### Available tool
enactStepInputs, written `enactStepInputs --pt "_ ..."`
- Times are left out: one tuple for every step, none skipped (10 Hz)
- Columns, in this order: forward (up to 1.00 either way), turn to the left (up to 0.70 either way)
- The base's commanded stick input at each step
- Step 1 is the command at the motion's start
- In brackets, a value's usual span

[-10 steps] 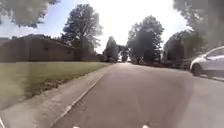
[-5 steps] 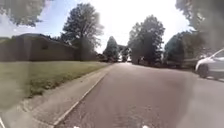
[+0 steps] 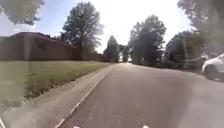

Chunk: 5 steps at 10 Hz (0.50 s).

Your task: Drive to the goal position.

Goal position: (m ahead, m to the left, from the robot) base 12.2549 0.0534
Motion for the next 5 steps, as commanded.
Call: enactStepInputs --pt "1.00 0.00" --pt "1.00 0.00" --pt "1.00 -0.37" --pt "1.00 0.00" --pt "1.00 0.00"
